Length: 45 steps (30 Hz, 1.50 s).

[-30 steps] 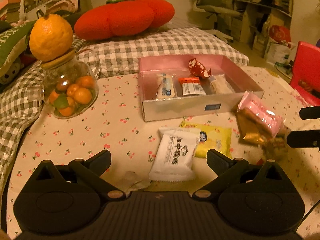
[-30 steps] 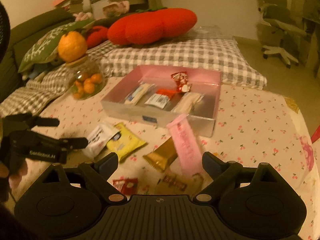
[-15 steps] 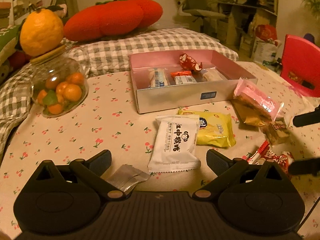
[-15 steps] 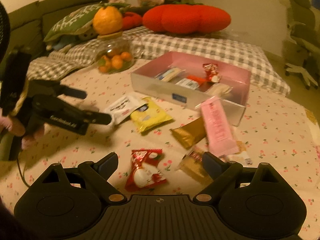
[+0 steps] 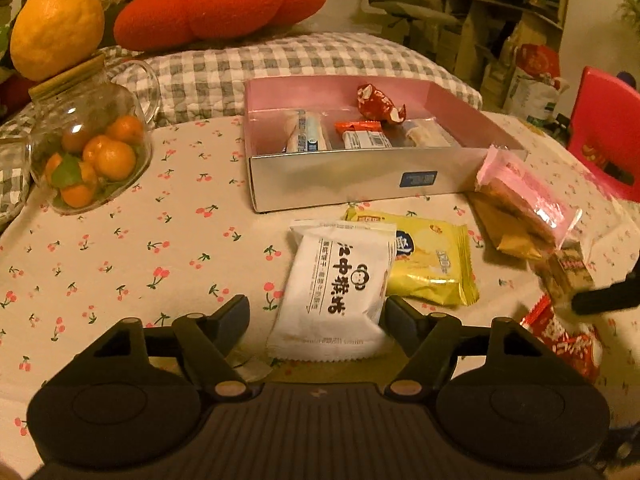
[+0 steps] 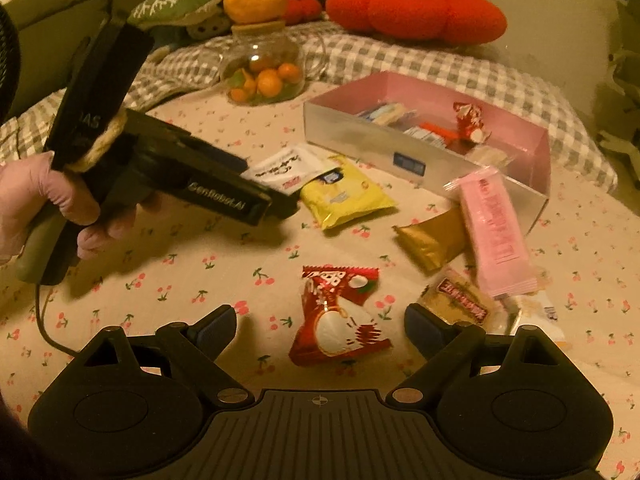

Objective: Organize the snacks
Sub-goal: 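Grasp the white printed packet with the left tool while the right tool grasps a red-and-white candy, then carry both snacks into the pink-lined box and open both tools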

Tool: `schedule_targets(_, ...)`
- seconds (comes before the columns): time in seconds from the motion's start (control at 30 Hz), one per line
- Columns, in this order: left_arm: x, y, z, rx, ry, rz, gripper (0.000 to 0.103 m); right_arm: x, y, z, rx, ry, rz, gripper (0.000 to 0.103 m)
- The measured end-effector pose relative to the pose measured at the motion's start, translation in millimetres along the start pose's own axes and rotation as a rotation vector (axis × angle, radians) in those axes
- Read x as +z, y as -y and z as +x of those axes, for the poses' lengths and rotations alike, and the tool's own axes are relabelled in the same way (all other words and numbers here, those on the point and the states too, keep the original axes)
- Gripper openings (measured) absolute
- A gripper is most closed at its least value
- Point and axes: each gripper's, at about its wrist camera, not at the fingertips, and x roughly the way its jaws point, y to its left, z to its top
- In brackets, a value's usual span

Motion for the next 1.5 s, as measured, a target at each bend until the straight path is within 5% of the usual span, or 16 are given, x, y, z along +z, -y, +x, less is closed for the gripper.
schedule_targets(0.2, 1, 2, -1, -0.012, -0.001, -0.011, 0.054, 2, -2, 6, -0.003, -0.022, 0.000, 0.090)
schedule_targets(0.4, 2, 4, -3, -0.016, -0.008, -0.007, 0.051, 2, -3, 7, -0.014, -0.023, -0.014, 0.086)
schedule_targets(0.83, 6, 2, -7, -0.007, -0.027, -0.057, 0.047, 6, 3, 9, -0.040, -0.022, 0.003, 0.045)
schedule_targets(1.5, 13, 3, -18, -0.021, -0.029, -0.102, 0.045, 10, 0, 3, -0.015, -0.004, 0.010, 0.042)
